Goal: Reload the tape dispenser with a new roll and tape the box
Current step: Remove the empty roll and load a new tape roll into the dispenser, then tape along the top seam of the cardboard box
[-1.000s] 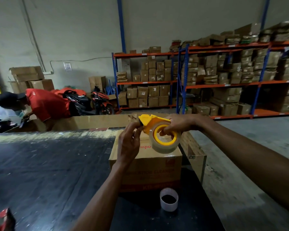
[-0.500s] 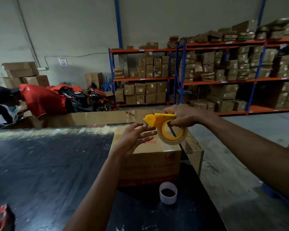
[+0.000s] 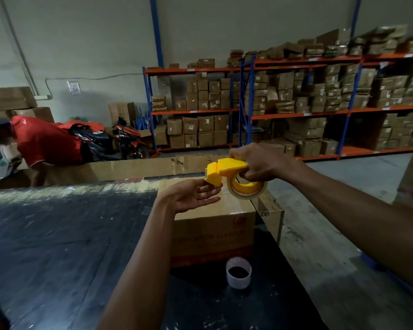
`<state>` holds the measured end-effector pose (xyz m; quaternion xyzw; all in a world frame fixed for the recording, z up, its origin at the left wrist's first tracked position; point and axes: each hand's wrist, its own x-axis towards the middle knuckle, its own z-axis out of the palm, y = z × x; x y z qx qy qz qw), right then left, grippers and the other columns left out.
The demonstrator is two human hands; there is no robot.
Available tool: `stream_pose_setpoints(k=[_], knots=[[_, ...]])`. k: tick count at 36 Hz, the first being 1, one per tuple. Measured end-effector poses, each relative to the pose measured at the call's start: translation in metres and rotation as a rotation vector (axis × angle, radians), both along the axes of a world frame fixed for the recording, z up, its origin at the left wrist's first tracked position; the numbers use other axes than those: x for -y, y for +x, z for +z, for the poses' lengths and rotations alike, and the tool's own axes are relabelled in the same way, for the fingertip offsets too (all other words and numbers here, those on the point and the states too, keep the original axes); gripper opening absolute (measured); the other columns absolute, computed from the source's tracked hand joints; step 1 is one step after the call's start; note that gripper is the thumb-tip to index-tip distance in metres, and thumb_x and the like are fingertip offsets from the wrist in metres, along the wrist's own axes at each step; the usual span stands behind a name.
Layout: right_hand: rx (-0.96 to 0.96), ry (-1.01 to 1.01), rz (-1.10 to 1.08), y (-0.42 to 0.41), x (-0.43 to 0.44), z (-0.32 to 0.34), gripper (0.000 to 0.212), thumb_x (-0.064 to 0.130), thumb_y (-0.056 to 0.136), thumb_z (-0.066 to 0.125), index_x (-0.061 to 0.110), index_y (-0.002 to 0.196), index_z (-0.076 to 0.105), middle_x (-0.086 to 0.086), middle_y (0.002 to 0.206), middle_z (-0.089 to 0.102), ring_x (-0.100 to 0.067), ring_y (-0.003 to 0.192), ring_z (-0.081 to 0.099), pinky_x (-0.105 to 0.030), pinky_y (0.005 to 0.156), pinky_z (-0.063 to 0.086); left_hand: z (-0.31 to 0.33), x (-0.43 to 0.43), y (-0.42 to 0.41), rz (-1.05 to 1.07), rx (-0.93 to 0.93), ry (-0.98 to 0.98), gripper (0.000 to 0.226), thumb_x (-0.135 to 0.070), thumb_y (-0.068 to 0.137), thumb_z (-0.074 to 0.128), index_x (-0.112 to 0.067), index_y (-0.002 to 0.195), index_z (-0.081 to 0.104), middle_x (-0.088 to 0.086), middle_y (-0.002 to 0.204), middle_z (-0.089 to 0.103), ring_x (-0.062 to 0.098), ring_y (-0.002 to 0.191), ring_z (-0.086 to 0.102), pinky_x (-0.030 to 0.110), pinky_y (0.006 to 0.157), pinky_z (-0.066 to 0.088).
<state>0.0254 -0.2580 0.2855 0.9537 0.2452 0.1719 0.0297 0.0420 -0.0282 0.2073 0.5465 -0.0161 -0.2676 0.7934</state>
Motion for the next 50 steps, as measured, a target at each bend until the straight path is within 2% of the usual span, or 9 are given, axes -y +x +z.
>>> stream_pose_setpoints(k=[6, 15, 22, 27, 35, 39, 42, 46, 50], knots=[[0.069, -0.028, 0.013, 0.006, -0.005, 0.0, 0.052, 0.028, 0.086, 0.074, 0.027, 0.134, 0.055, -0.002, 0.106, 0.067, -0.019, 0.086, 0.062, -0.038, 0.071, 0.056, 0.004, -0.002, 0.015, -0.111, -0.008, 0.084, 0.02, -0.011, 0.101, 0.058, 0.001, 0.116, 0.066, 0.014, 0.106, 0.071, 0.021, 0.092, 0.074, 0.059, 0.109, 0.048], [0.122, -0.059, -0.014, 0.01, -0.006, 0.003, 0.047, 0.031, 0.085, 0.073, 0.027, 0.129, 0.056, -0.001, 0.102, 0.066, -0.02, 0.085, 0.063, -0.036, 0.067, 0.054, 0.011, -0.004, 0.03, -0.17, 0.03, 0.166, 0.021, -0.018, 0.105, 0.052, -0.007, 0.104, 0.07, 0.008, 0.096, 0.074, 0.028, 0.11, 0.073, 0.062, 0.099, 0.053], [0.059, -0.067, -0.106, 0.014, -0.007, -0.006, 0.077, 0.034, 0.087, 0.066, 0.045, 0.156, 0.032, 0.003, 0.097, 0.06, -0.019, 0.081, 0.058, -0.037, 0.064, 0.048, 0.014, 0.003, 0.046, -0.122, 0.041, 0.227, 0.014, -0.011, 0.102, 0.056, -0.004, 0.105, 0.068, 0.009, 0.088, 0.077, 0.019, 0.087, 0.077, 0.05, 0.092, 0.059], [-0.125, 0.238, -0.198, 0.02, 0.005, -0.028, 0.075, 0.032, 0.094, 0.063, 0.051, 0.158, 0.029, 0.006, 0.074, 0.059, -0.011, 0.06, 0.056, -0.03, 0.053, 0.04, 0.03, 0.011, 0.056, -0.06, 0.197, 0.396, 0.012, -0.011, 0.101, 0.058, -0.01, 0.092, 0.066, 0.007, 0.091, 0.068, 0.015, 0.088, 0.069, 0.047, 0.097, 0.057], [-0.254, 0.308, -0.263, 0.024, 0.015, -0.047, 0.066, 0.041, 0.091, 0.06, 0.047, 0.154, 0.041, -0.005, 0.104, 0.074, -0.02, 0.08, 0.069, -0.044, 0.073, 0.06, 0.027, 0.02, 0.08, -0.112, 0.34, 0.6, 0.015, -0.014, 0.102, 0.056, -0.011, 0.091, 0.067, 0.005, 0.097, 0.066, 0.015, 0.094, 0.065, 0.048, 0.103, 0.055], [-0.146, 0.204, -0.278, 0.015, 0.009, -0.052, 0.075, 0.045, 0.092, 0.061, 0.041, 0.161, 0.032, -0.008, 0.132, 0.064, -0.025, 0.106, 0.058, -0.036, 0.077, 0.043, 0.022, 0.014, 0.103, -0.315, 0.449, 0.726, 0.025, -0.016, 0.104, 0.052, 0.0, 0.116, 0.068, 0.013, 0.116, 0.067, 0.02, 0.106, 0.065, 0.052, 0.096, 0.059], [-0.151, 0.191, -0.259, 0.014, -0.004, -0.057, 0.078, 0.047, 0.09, 0.061, 0.041, 0.161, 0.03, -0.009, 0.141, 0.06, -0.031, 0.117, 0.058, -0.034, 0.079, 0.037, 0.022, 0.014, 0.116, -0.427, 0.408, 0.807, 0.021, -0.015, 0.105, 0.05, -0.007, 0.111, 0.068, 0.011, 0.118, 0.069, 0.02, 0.109, 0.066, 0.062, 0.1, 0.053], [-0.183, 0.268, -0.239, 0.021, -0.011, -0.068, 0.078, 0.043, 0.091, 0.063, 0.041, 0.162, 0.031, -0.012, 0.144, 0.059, -0.032, 0.113, 0.06, -0.034, 0.076, 0.037, 0.019, 0.015, 0.131, -0.479, 0.321, 0.788, 0.028, -0.014, 0.103, 0.053, -0.003, 0.127, 0.062, 0.013, 0.123, 0.069, 0.026, 0.114, 0.069, 0.064, 0.097, 0.054], [-0.154, 0.319, -0.301, 0.034, -0.018, -0.083, 0.08, 0.051, 0.083, 0.062, 0.043, 0.158, 0.036, -0.011, 0.127, 0.069, -0.026, 0.091, 0.061, -0.034, 0.071, 0.046, -0.001, 0.016, 0.157, -0.476, 0.324, 0.721, 0.019, -0.012, 0.105, 0.047, -0.005, 0.109, 0.065, 0.013, 0.116, 0.068, 0.023, 0.11, 0.066, 0.057, 0.095, 0.056]])
